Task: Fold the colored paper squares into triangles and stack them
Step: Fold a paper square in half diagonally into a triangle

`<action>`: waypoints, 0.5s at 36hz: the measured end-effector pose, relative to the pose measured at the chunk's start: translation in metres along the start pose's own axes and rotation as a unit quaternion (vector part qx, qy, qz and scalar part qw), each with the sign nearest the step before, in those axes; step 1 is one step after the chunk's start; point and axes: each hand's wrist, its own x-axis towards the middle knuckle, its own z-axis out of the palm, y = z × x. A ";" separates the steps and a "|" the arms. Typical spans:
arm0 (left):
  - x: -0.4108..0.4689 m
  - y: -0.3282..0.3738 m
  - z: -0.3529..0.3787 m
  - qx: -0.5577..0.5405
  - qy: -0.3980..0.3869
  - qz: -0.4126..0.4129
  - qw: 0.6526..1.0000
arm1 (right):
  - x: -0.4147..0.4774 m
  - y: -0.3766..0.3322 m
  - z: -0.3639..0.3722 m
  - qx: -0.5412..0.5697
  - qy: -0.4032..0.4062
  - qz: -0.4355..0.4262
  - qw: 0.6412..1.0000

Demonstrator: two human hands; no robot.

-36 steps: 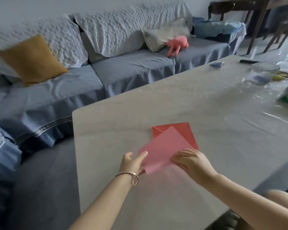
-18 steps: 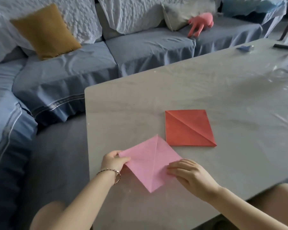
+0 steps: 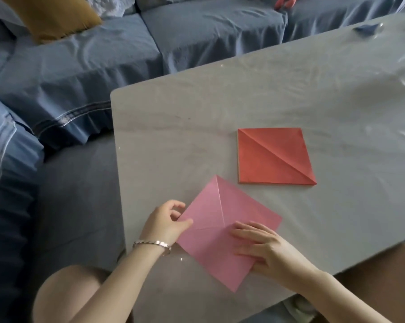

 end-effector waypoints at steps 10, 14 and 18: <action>0.021 0.022 0.011 0.062 0.009 0.044 0.997 | -0.007 -0.007 -0.004 0.032 -0.023 0.021 0.999; 0.009 0.027 0.008 0.031 0.026 0.089 0.995 | 0.004 -0.014 -0.017 0.200 0.061 0.136 0.968; -0.014 0.030 0.002 -0.025 0.005 0.129 0.991 | 0.019 -0.023 -0.034 0.284 0.172 0.231 0.915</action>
